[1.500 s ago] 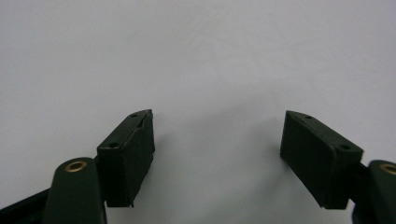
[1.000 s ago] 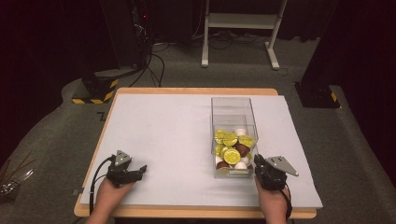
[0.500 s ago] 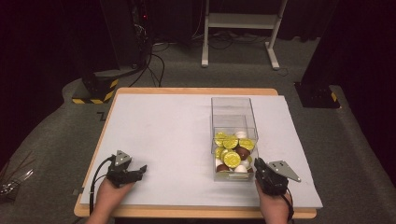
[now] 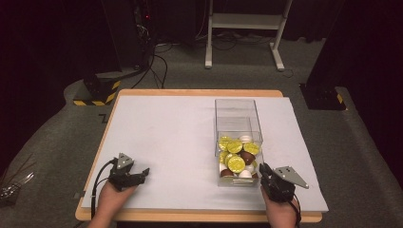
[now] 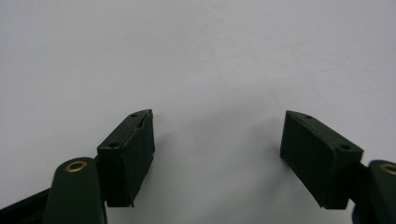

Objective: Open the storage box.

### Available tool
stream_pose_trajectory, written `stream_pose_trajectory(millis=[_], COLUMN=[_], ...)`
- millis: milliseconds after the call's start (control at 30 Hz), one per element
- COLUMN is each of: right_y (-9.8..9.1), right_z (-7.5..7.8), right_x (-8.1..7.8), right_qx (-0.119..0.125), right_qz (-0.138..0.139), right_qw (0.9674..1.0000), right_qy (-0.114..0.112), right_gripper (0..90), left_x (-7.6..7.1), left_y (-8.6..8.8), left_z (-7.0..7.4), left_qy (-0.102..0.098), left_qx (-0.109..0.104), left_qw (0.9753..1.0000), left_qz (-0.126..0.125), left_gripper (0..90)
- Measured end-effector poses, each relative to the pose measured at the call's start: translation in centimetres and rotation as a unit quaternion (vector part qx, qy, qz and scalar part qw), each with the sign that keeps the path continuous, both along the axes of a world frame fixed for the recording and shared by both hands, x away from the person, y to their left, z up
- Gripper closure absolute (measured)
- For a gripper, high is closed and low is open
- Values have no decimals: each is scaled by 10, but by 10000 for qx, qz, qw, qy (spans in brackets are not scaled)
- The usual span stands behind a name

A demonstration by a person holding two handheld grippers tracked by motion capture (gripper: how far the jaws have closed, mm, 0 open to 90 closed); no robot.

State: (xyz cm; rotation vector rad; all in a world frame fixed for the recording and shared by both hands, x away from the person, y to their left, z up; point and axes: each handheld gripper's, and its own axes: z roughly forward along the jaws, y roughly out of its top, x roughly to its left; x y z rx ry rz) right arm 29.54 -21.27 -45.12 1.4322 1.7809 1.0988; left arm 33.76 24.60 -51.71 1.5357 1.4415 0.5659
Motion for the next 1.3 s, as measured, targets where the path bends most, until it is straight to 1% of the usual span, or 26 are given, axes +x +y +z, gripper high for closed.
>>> stream_pose_trajectory(millis=[667,767,800,900,1000,1100,1133,1167,1200,1233,1267,1300], right_y=[0,-1,-1,-1,-1,-4,-5,-5,-4,-4,-4,-4], right_z=[0,0,0,0,0,1,4,4,7,11,14,17], right_x=[-6,-8,-8,-11,-11,-9,-9,-9,-10,-10,-10,-9], right_qx=[33,24,31,-46,-20,59,59,59,66,19,17,20], right_qz=[-6,-6,8,35,41,123,182,182,221,255,284,382], right_qw=[10000,10000,10000,10000,10000,9999,9998,9998,9996,9994,9993,9989], right_qy=[-26,-28,-34,-46,-38,-17,-86,-86,-143,-212,-234,-257], right_gripper=[810,808,806,805,802,778,736,736,721,707,682,651], left_x=[0,0,-1,-1,-1,-1,0,0,0,0,0,0], left_y=[0,0,1,1,1,1,1,0,0,0,0,0], left_z=[0,0,0,0,0,0,0,0,0,0,0,0], left_qy=[10,8,40,38,40,41,23,14,15,11,14,5], left_qx=[2,6,54,57,56,55,23,4,7,11,3,4], left_qw=[10000,10000,10000,10000,10000,10000,10000,10000,10000,10000,10000,10000], left_qz=[4,-1,-34,-35,-37,-37,-15,0,-3,-6,-1,2], left_gripper=[263,263,263,263,263,263,263,263,263,263,263,263])
